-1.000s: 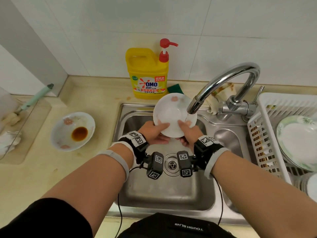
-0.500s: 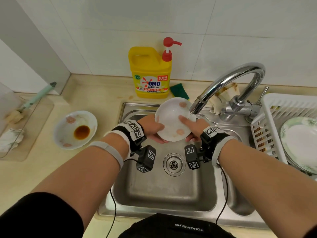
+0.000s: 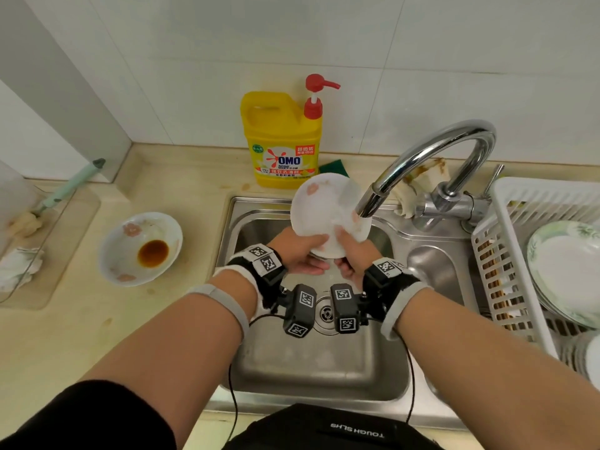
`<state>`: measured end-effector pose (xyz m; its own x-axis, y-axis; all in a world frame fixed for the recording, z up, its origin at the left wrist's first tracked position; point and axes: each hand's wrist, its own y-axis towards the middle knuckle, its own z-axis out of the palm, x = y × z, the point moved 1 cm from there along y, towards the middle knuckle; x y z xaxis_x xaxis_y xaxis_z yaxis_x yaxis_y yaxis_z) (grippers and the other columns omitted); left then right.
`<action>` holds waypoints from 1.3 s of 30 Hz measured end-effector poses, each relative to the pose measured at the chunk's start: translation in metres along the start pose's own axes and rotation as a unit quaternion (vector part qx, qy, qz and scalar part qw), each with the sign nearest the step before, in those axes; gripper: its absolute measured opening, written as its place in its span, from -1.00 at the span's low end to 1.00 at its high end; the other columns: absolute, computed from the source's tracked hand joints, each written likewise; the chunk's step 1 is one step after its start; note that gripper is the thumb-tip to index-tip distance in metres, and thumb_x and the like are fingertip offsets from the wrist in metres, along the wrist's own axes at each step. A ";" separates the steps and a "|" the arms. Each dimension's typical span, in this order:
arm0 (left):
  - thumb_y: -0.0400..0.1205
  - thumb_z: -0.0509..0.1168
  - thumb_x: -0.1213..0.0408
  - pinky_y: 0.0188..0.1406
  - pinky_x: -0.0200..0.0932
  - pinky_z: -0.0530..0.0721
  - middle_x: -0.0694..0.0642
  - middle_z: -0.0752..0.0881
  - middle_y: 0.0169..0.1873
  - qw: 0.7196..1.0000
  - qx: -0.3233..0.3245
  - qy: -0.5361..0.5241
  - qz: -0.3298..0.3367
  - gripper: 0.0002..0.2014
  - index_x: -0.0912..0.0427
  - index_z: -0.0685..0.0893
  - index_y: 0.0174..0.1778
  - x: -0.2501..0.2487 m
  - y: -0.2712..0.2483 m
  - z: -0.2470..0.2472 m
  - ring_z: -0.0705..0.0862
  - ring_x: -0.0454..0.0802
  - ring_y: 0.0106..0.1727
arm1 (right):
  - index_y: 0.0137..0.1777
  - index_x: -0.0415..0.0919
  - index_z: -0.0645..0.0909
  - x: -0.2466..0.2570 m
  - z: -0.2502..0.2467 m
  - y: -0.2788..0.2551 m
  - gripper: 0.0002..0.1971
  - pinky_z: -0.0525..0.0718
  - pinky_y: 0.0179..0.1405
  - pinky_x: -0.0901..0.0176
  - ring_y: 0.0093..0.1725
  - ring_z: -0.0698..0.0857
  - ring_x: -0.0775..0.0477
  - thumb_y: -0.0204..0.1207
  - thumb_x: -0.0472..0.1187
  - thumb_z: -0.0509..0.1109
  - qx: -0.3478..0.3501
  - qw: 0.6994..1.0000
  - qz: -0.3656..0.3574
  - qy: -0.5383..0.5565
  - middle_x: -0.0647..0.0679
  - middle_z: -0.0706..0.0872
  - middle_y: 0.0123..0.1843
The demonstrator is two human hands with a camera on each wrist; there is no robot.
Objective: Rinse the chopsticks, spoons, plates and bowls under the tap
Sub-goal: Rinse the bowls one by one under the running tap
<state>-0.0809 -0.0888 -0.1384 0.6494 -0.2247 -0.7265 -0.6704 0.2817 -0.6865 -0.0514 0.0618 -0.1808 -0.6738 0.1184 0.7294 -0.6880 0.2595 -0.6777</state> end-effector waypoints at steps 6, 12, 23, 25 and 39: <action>0.75 0.17 0.49 -0.31 -0.02 0.87 0.39 0.77 -0.14 1.000 0.007 -0.017 0.006 -0.61 0.39 0.41 0.52 -0.003 -0.007 -0.006 0.84 0.11 -0.35 | -0.23 -0.28 0.58 0.000 -0.001 0.003 -0.49 0.33 -0.67 0.34 -0.66 0.44 0.06 0.58 0.21 0.47 0.013 0.998 0.011 -0.059 -0.08 0.58 -0.60; 0.74 0.15 0.50 -0.15 0.06 0.87 0.36 0.76 -0.17 0.987 0.034 0.157 -0.011 -0.64 0.39 0.42 0.48 -0.013 -0.011 -0.022 0.82 0.08 -0.35 | -0.12 -0.27 0.64 0.022 -0.023 0.007 -0.30 0.42 -0.70 0.39 -0.71 0.61 0.04 0.48 0.49 0.35 0.002 0.975 -0.005 -0.222 -0.05 0.71 -0.59; 0.72 0.37 0.29 -0.23 -0.01 0.87 0.23 0.76 -0.25 0.990 -0.039 0.135 0.007 -0.70 0.39 0.62 0.29 -0.006 0.000 -0.021 0.78 0.03 -0.34 | -0.16 -0.30 0.61 0.021 -0.024 -0.001 -0.39 0.38 -0.79 0.39 -0.79 0.50 0.10 0.69 0.32 0.24 -0.034 0.978 -0.059 -0.195 -0.13 0.68 -0.46; 0.71 0.41 0.20 -0.05 0.09 0.87 0.23 0.79 -0.24 0.997 -0.028 0.072 -0.004 -0.66 0.42 0.66 0.23 0.001 0.001 -0.012 0.80 0.05 -0.31 | -0.11 -0.33 0.63 0.012 -0.015 0.002 -0.44 0.35 -0.75 0.38 -0.74 0.47 0.07 0.68 0.26 0.31 -0.033 0.993 -0.029 -0.114 -0.13 0.66 -0.51; 0.73 0.16 0.50 -0.22 -0.01 0.88 0.53 0.78 0.07 0.995 0.027 0.094 -0.001 -0.57 0.46 0.39 0.54 -0.014 -0.012 -0.018 0.88 0.28 -0.11 | -0.25 -0.24 0.61 0.021 -0.025 0.005 -0.43 0.38 -0.69 0.33 -0.71 0.48 0.07 0.56 0.34 0.40 0.011 0.973 -0.025 -0.230 -0.04 0.60 -0.61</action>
<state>-0.0888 -0.1053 -0.1206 0.5681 -0.3944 -0.7223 -0.6459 0.3301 -0.6883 -0.0626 0.0894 -0.1669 -0.6845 -0.3361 0.6469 -0.7259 0.2326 -0.6473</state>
